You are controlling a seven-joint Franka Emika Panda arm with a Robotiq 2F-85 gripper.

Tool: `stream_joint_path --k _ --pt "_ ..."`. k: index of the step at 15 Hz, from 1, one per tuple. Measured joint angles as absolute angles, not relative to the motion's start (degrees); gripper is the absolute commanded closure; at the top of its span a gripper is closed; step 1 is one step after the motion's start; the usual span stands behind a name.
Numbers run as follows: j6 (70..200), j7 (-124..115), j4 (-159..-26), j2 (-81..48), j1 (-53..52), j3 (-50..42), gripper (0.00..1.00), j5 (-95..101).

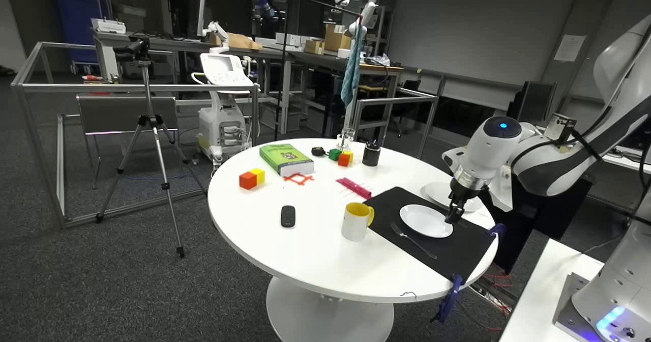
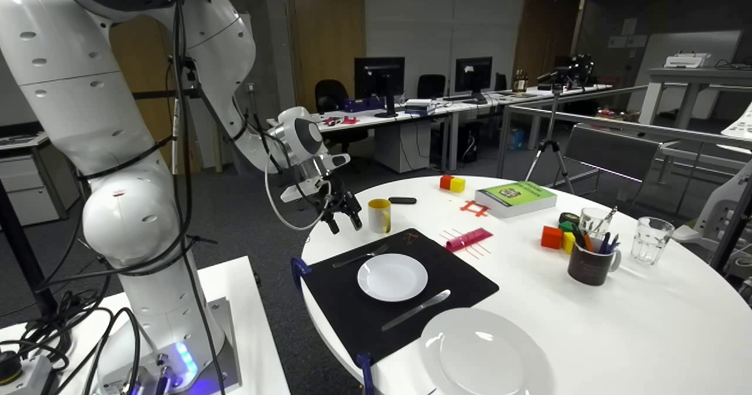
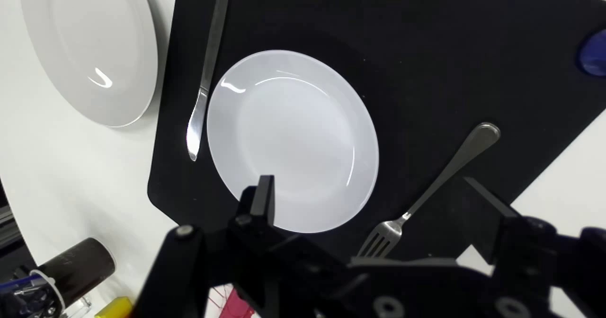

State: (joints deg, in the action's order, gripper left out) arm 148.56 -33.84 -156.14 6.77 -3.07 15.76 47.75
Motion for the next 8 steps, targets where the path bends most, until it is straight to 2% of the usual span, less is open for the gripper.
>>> stream_joint_path --k 3,8 --pt "149.6 -27.5 -157.3 9.7 -3.5 12.2 0.00 41.9" --pt "149.6 -26.8 -157.5 9.5 -3.6 12.2 0.00 41.4"
